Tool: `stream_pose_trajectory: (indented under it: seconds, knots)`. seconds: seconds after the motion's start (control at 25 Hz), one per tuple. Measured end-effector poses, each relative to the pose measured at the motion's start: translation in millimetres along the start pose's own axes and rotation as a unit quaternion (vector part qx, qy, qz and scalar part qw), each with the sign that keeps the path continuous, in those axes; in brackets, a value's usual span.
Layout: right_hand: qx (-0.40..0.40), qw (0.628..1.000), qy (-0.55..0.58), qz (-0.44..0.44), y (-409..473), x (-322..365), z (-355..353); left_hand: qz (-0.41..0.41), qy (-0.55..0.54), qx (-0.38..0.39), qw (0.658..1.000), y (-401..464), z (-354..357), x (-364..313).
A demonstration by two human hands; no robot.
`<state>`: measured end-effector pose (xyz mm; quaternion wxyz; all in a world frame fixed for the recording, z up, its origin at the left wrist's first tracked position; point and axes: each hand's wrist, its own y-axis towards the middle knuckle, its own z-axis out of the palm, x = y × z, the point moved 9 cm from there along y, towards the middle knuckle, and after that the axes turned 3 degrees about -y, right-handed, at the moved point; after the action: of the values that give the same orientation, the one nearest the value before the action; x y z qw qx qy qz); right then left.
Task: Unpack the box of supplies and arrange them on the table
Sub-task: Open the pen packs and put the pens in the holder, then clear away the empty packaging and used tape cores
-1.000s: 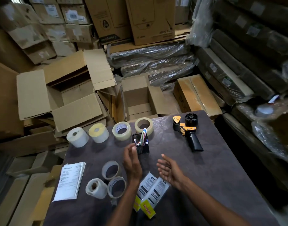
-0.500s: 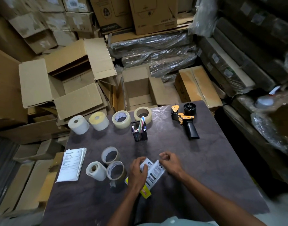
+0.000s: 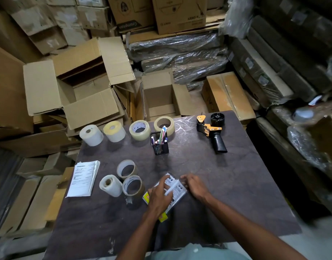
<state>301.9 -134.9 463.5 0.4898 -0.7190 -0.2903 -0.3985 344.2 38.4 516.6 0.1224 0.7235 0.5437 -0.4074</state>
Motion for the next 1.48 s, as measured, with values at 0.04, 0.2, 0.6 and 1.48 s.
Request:
stream_pose_trajectory:
  seconds: [0.04,0.2,0.6,1.48]
  knots:
    - [0.011,1.000,-0.018,-0.010,-1,3,-1,0.004,-0.032,0.000,0.999,-2,-3,1]
    - [0.059,0.996,-0.038,-0.050,-14,16,3,0.024,-0.100,-0.032,0.994,-10,-22,-6]
    - [-0.057,0.998,-0.003,0.014,-7,7,2,0.065,-0.074,-0.077,0.992,-20,-38,-2]
    - [-0.089,0.983,0.107,0.117,-43,-29,61,-0.020,-0.042,0.056,0.997,1,-21,31]
